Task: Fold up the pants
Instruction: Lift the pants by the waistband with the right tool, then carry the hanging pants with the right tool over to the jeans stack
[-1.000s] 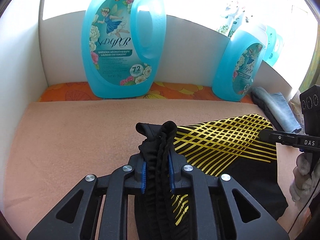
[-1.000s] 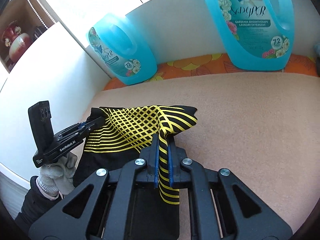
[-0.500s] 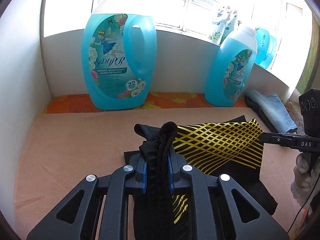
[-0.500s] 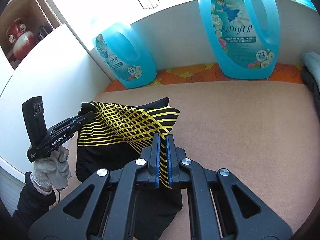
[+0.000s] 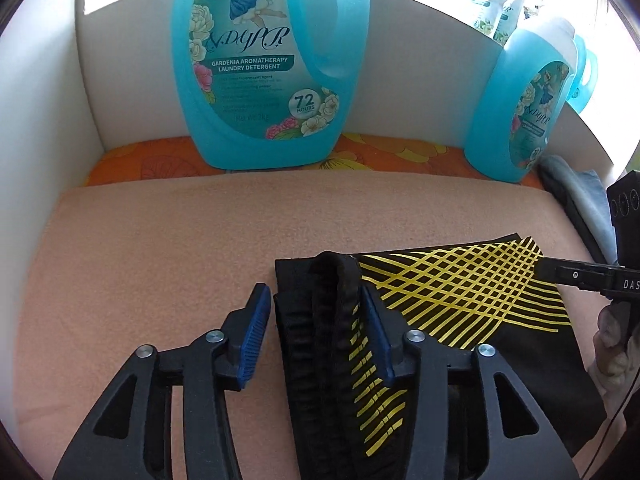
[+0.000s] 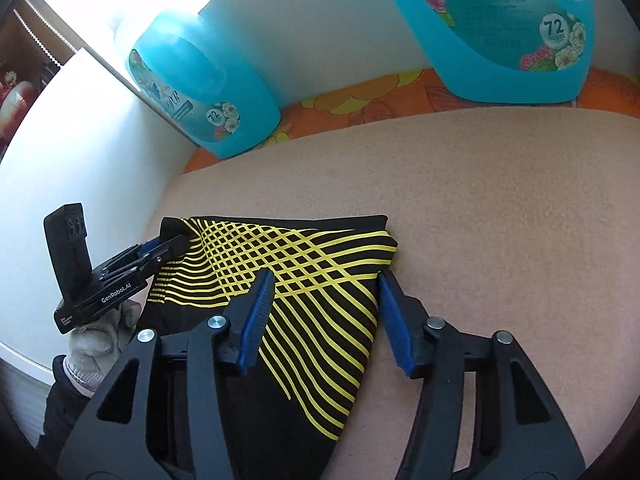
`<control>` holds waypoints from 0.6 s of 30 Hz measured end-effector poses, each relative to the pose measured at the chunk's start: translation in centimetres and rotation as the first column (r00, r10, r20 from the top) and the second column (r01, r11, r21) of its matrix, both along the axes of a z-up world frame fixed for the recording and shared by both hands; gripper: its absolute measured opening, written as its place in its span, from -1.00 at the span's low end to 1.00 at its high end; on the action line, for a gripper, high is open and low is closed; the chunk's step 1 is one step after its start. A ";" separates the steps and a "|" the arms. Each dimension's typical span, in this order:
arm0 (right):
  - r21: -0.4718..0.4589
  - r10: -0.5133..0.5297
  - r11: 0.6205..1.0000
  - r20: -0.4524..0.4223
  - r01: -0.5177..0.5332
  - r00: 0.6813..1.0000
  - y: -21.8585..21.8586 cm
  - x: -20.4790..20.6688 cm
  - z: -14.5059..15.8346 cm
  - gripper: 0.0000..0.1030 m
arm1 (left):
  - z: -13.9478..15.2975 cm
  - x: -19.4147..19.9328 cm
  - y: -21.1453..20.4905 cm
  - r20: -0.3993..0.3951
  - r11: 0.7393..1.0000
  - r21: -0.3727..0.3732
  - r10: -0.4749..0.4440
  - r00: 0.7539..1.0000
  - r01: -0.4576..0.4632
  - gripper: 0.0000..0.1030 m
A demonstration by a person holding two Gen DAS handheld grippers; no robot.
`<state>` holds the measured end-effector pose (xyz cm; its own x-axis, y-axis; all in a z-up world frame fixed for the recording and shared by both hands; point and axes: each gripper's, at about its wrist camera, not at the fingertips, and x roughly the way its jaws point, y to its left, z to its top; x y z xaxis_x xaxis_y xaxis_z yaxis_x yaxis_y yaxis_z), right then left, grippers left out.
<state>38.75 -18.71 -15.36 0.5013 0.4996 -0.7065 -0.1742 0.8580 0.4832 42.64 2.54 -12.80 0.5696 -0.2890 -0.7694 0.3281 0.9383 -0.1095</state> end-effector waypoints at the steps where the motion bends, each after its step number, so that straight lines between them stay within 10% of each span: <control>1: -0.007 0.001 1.000 0.000 -0.001 1.000 0.2 0.0 0.0 0.09 | -0.3 0.3 -0.1 -0.011 1.000 0.016 -0.002 1.000 0.002 0.03; 7: -0.105 0.009 0.994 0.018 -0.007 1.000 1.2 -0.3 0.6 0.01 | -1.0 1.0 -0.6 -0.025 1.000 0.001 -0.024 0.999 0.024 0.05; 12: -0.134 0.046 0.990 0.015 -0.044 0.999 2.2 -0.2 0.4 -0.76 | -0.7 0.6 -1.3 -0.013 0.997 -0.007 -0.077 0.997 0.077 -0.62; 18: -0.146 0.046 0.989 0.100 -0.031 0.994 2.8 -2.1 2.7 -0.80 | 1.3 -1.3 -0.8 0.066 0.997 -0.040 -0.057 0.996 0.060 -0.69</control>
<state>36.66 -15.89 -12.62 0.5574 0.4164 -0.7183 -0.2505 0.9092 0.3327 41.38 1.78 -11.50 0.5989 -0.3545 -0.7181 0.3897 0.9124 -0.1254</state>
